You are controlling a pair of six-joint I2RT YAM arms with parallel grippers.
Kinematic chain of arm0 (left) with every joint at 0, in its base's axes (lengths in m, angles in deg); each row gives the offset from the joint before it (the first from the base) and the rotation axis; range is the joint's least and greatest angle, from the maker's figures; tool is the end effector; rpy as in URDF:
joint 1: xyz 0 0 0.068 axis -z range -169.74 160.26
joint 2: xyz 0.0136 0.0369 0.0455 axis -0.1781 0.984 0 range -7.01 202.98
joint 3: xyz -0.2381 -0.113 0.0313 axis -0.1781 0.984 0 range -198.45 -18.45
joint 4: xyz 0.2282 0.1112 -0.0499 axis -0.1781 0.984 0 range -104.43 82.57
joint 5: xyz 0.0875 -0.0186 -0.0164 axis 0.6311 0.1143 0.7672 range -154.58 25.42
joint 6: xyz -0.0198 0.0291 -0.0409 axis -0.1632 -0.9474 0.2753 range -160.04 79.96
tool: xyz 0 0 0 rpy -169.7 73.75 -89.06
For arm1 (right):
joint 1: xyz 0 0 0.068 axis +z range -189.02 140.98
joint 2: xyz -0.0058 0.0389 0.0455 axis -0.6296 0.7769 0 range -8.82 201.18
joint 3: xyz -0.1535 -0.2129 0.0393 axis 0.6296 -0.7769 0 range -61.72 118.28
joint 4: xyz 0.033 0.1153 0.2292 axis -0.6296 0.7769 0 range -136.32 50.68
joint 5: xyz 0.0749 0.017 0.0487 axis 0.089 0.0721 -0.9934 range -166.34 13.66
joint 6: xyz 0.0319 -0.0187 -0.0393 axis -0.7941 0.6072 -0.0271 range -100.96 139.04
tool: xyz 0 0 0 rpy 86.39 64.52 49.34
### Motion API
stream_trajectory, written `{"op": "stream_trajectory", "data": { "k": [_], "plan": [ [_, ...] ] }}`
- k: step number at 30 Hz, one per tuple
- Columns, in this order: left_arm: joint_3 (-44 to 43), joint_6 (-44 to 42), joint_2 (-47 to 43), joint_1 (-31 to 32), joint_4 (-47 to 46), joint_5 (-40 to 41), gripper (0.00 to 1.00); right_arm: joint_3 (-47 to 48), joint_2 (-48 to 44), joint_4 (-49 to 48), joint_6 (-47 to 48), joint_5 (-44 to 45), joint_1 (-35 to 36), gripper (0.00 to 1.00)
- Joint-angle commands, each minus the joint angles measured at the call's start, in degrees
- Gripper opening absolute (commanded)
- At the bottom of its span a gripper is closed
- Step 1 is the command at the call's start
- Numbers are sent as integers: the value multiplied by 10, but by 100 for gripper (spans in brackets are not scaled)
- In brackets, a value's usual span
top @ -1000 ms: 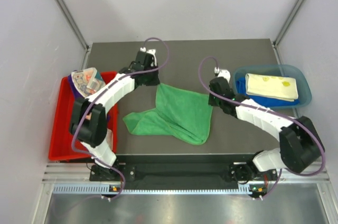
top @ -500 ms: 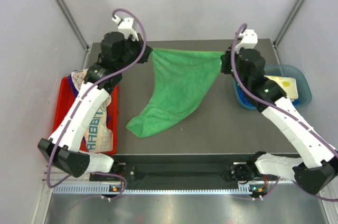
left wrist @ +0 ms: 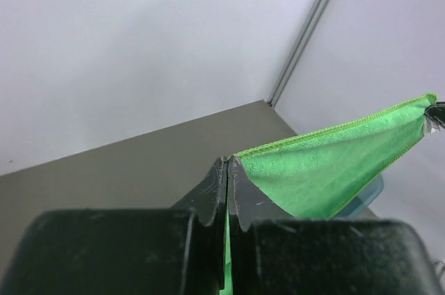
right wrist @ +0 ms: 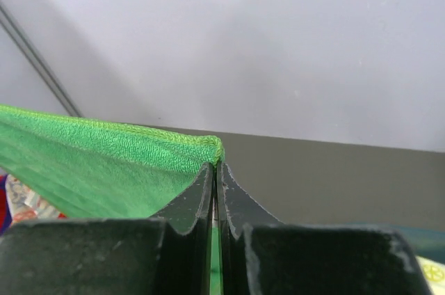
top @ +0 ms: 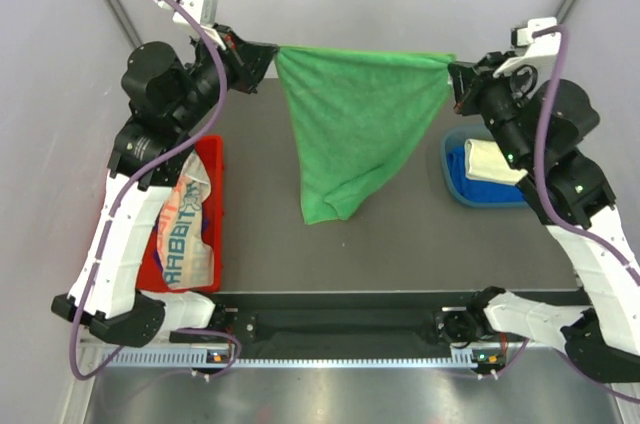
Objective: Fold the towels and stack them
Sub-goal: Flatten out the crumpled towel
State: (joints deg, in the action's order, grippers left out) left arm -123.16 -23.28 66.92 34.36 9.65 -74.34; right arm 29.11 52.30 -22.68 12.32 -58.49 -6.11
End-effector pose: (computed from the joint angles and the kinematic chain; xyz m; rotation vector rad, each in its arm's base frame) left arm 0.2118 -0.1013 0.5479 0.2378 1.4756 -0.7030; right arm 0.1605 0.0908 0.5213 -0.0823 1.4765 0.3340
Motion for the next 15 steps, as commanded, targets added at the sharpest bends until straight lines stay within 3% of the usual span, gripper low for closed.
{"op": "stream_trajectory", "data": {
  "k": [1, 15],
  "plan": [
    [-30, -1, -26, 0, -25, -30, 0, 38, -22, 6, 19, -31, 6, 0],
    [-58, 10, -77, 0, -23, -53, 0, 72, -81, 39, -14, -125, 5, 0]
  ]
}}
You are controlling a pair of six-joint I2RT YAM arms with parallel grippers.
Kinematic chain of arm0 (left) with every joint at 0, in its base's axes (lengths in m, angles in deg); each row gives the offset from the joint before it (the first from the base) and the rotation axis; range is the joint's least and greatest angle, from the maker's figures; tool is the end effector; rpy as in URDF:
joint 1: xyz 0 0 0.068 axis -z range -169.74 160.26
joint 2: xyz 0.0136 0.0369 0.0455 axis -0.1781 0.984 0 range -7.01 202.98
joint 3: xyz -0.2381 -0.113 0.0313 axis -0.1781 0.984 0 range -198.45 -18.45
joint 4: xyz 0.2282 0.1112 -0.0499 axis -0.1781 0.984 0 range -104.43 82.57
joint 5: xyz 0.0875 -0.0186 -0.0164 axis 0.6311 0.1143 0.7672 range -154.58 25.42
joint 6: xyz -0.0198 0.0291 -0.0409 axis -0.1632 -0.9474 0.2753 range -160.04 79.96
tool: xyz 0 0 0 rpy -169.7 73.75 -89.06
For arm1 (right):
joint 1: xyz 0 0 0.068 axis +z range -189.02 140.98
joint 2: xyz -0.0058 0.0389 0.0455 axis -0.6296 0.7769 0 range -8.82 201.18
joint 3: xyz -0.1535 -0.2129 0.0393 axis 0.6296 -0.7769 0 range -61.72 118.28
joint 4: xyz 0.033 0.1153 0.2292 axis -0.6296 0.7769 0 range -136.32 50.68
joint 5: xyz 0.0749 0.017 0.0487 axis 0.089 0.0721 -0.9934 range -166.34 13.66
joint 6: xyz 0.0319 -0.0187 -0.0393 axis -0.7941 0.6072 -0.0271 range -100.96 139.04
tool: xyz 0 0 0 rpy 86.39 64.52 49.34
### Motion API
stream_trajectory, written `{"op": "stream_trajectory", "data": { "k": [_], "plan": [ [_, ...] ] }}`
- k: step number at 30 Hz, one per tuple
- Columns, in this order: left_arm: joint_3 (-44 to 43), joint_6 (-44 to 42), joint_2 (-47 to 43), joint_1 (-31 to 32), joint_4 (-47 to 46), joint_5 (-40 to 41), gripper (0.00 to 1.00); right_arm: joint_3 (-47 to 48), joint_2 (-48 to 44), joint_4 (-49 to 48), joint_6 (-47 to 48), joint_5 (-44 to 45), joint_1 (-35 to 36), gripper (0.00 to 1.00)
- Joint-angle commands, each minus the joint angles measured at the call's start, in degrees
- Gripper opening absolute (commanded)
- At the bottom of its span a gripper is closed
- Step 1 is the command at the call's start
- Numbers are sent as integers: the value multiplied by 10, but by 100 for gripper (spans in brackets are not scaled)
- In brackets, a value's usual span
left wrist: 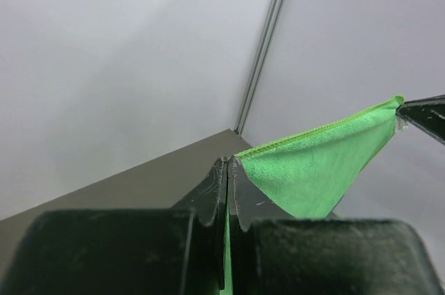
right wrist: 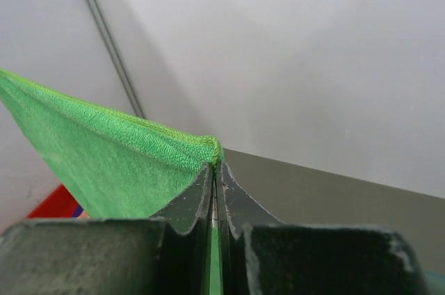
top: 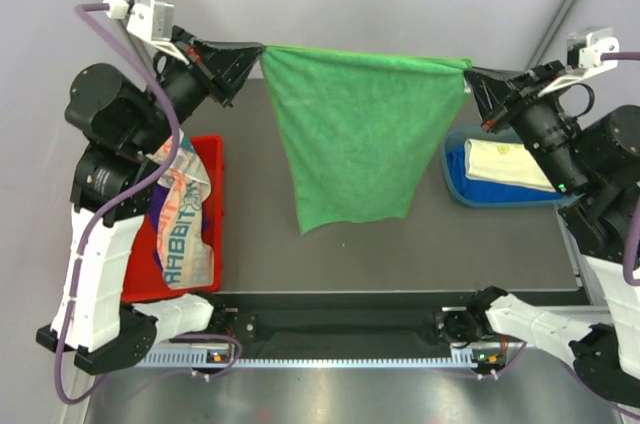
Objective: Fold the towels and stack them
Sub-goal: Flatten out the crumpled towel
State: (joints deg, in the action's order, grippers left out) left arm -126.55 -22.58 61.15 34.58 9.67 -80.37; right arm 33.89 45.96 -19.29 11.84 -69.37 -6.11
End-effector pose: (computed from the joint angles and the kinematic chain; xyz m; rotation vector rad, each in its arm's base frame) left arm 0.1563 -0.0813 0.5824 0.3222 1.3089 -0.7974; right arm 0.1051 0.0628 0.5525 -0.1976 1.3351 0.5116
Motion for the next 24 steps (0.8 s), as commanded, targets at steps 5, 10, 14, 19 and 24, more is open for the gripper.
{"op": "stream_trajectory", "data": {
  "k": [5, 10, 14, 19, 24],
  "plan": [
    [-24, 11, -27, -3, -23, 8, 0, 24, -31, 14, -21, -38, 7, 0],
    [-1, 12, -43, -2, -30, 9, 0, 15, -40, 18, -23, -48, 6, 0],
    [16, 12, -54, -2, -34, 9, 0, 7, -46, 14, -20, -52, 6, 0],
    [44, 15, -52, -2, -39, 25, 0, -9, -29, 7, -5, -28, 6, 0],
    [91, 26, -37, -2, -61, 46, 0, -37, 16, -11, 24, 19, 4, 0]
  ]
}}
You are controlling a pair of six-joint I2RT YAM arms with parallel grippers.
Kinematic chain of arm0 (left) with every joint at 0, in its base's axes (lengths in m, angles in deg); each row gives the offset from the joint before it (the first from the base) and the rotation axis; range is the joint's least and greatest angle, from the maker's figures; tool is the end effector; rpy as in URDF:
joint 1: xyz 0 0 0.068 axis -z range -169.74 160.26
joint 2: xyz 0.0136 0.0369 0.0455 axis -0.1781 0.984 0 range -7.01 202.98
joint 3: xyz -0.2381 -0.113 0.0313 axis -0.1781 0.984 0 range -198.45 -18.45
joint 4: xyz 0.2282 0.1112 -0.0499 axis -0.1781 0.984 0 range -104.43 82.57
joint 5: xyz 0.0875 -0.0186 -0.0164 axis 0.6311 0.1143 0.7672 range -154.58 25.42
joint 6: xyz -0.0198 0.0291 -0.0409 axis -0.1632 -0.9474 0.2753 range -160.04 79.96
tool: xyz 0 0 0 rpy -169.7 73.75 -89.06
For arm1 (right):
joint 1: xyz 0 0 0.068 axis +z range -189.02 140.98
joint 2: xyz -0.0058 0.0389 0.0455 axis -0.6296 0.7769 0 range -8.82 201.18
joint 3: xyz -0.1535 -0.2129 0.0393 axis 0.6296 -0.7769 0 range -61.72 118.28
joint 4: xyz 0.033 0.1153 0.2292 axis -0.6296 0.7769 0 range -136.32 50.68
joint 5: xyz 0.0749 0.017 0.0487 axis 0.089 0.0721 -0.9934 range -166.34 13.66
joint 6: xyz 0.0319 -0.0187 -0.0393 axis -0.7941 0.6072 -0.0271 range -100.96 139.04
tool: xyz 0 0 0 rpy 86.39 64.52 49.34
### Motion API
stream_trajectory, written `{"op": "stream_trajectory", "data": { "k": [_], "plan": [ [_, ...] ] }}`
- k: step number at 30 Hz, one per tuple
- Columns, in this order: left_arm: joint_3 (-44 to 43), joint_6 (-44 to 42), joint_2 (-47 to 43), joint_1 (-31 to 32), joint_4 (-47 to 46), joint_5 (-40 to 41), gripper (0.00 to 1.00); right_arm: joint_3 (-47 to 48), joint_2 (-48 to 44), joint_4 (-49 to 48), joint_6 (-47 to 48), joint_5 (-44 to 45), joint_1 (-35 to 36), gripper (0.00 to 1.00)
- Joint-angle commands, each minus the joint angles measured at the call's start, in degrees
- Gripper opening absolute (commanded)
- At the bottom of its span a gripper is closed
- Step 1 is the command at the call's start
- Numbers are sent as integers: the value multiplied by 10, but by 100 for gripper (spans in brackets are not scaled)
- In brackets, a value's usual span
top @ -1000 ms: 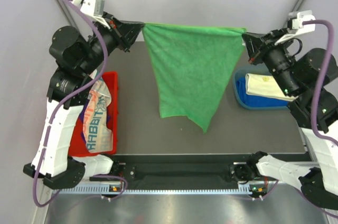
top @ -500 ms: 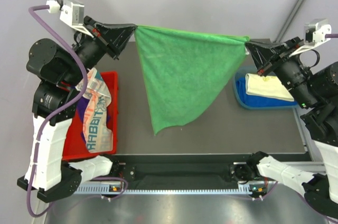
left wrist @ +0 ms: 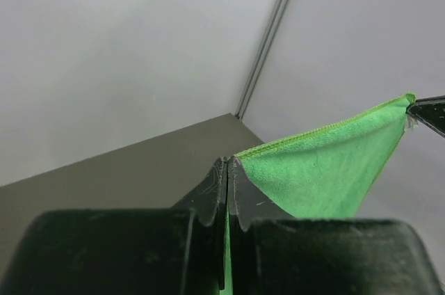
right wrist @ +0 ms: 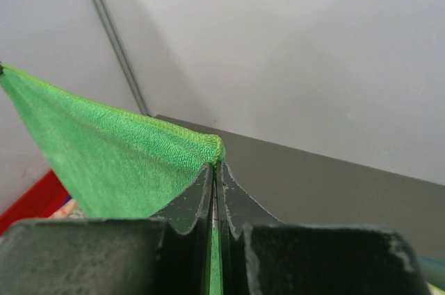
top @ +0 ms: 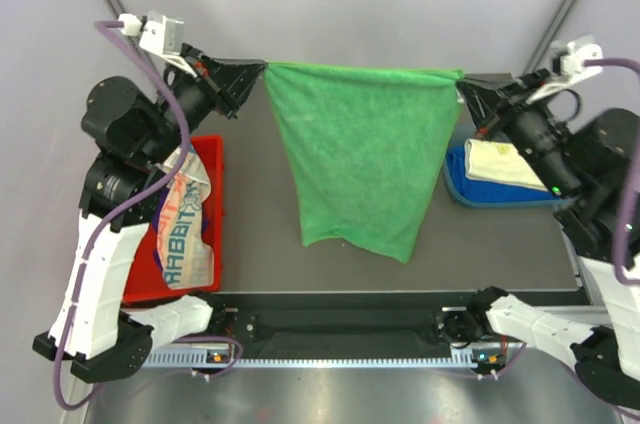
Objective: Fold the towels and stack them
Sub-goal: Flatten out the crumpled towel
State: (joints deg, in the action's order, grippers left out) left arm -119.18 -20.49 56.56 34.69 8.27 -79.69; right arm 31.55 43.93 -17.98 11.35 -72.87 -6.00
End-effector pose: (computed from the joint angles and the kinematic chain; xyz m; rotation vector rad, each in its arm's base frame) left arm 0.1487 -0.0777 0.5641 0.2894 1.3433 -0.8211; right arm 0.0993 0.0619 0.5434 -0.2520 1.3572 0.5553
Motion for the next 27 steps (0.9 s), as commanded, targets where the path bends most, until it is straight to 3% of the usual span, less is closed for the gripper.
{"op": "stream_trajectory", "data": {
  "k": [1, 6, 9, 14, 27],
  "plan": [
    [22, 4, 13, -3, -56, 50, 0, -18, 45, -30, 34, 58, 1, 0],
    [23, -17, 77, -4, -85, 83, 0, -24, 107, -71, 36, 48, -49, 0],
    [22, -27, 123, -11, -120, 96, 0, -28, 149, -115, 17, -22, -106, 0],
    [2, -18, 214, -44, -188, 76, 0, -20, 246, -194, 0, -67, -172, 0],
    [-109, -2, 507, -119, -288, 38, 0, 126, 545, -301, -2, -110, -229, 0]
  ]
}}
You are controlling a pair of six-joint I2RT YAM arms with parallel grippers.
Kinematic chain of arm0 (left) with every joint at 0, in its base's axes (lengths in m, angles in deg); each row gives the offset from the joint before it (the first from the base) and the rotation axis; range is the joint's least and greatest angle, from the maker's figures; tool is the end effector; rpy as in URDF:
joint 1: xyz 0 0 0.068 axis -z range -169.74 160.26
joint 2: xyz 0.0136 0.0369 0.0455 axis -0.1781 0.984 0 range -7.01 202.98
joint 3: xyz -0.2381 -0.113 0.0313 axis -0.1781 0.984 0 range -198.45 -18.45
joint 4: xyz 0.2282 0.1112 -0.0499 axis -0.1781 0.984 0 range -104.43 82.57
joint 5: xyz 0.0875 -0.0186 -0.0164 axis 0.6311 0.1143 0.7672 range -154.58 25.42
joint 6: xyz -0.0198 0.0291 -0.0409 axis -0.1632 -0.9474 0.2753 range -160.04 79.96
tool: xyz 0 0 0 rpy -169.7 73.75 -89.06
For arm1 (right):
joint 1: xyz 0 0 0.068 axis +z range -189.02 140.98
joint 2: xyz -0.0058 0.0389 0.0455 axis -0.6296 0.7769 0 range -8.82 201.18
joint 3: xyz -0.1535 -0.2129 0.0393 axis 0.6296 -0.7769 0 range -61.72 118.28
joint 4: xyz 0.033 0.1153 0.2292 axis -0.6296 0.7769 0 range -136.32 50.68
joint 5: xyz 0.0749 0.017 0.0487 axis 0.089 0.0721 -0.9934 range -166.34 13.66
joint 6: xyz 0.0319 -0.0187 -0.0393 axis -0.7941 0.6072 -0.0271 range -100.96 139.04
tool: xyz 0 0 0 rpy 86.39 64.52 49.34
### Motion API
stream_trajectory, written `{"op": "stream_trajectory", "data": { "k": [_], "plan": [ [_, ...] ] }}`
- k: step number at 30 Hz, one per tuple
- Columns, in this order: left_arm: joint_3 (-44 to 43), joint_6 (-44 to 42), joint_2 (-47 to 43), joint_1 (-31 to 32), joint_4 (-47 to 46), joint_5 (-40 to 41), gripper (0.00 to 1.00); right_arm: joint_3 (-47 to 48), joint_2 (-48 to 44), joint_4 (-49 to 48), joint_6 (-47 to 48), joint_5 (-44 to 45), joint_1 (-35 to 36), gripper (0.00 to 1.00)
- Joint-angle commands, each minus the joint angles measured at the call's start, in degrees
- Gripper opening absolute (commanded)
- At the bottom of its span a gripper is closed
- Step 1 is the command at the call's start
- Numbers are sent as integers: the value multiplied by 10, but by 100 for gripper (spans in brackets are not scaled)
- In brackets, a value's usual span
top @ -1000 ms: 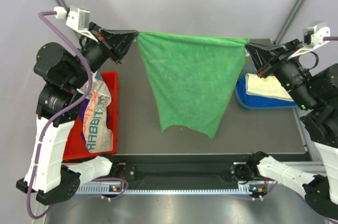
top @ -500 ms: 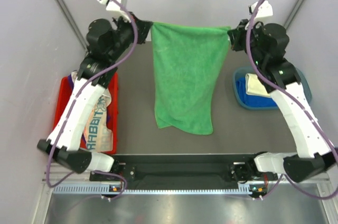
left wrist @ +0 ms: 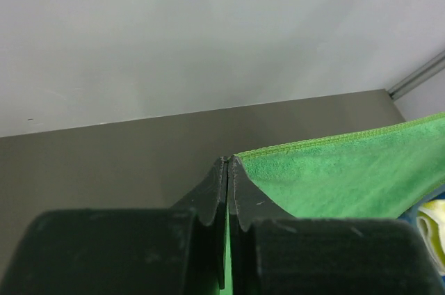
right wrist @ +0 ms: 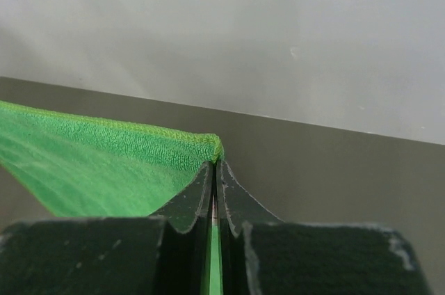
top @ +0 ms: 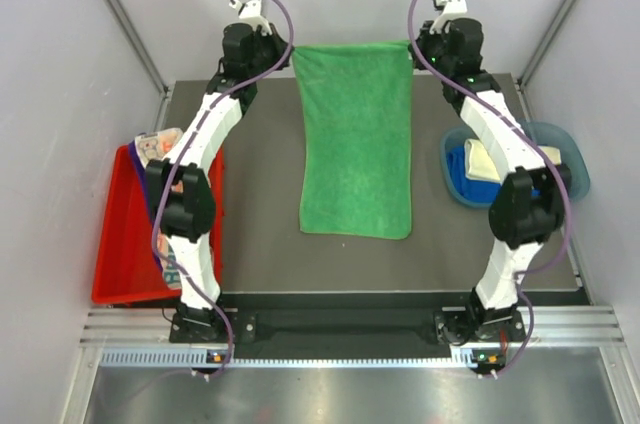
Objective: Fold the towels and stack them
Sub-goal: Flatten out the crumpled towel
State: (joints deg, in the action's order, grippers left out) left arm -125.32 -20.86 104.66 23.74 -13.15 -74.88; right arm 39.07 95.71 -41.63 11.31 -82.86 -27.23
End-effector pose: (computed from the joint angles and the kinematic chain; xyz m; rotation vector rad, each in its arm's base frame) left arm 0.4549 -0.1156 0.3796 0.0532 1.7075 -0.5778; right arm 0.4279 0.0934 0.3895 -0.1461 1.7234 0.3497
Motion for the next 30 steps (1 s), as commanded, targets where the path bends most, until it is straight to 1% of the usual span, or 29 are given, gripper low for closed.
{"op": "stream_trajectory", "data": {
  "k": [1, 5, 8, 11, 14, 19, 22, 28, 30],
  "plan": [
    [-54, 2, 39, -11, -77, -10, 0, 67, 42, -69, -3, -9, -19, 0],
    [-96, 5, 99, -16, -80, -18, 0, 97, 108, -85, -7, -4, -31, 0],
    [-131, 10, 151, -21, -78, -25, 0, 123, 143, -91, -15, -2, -41, 0],
    [-161, 13, 184, -23, -76, -23, 0, 159, 175, -88, -18, -1, -47, 0],
    [-179, 15, 205, -25, -86, -17, 0, 189, 202, -95, -18, 5, -50, 0],
    [-187, 14, 236, -25, -145, -1, 0, 244, 252, -100, -19, 11, -53, 0],
    [-207, 13, 255, -25, -152, 5, 0, 285, 282, -93, -17, 13, -55, 0],
    [-196, 24, 260, -24, -184, -16, 0, 260, 278, -107, -22, 17, -63, 0],
    [-191, 28, 258, -24, -194, -40, 0, 217, 265, -121, -29, 15, -65, 0]
  ]
}}
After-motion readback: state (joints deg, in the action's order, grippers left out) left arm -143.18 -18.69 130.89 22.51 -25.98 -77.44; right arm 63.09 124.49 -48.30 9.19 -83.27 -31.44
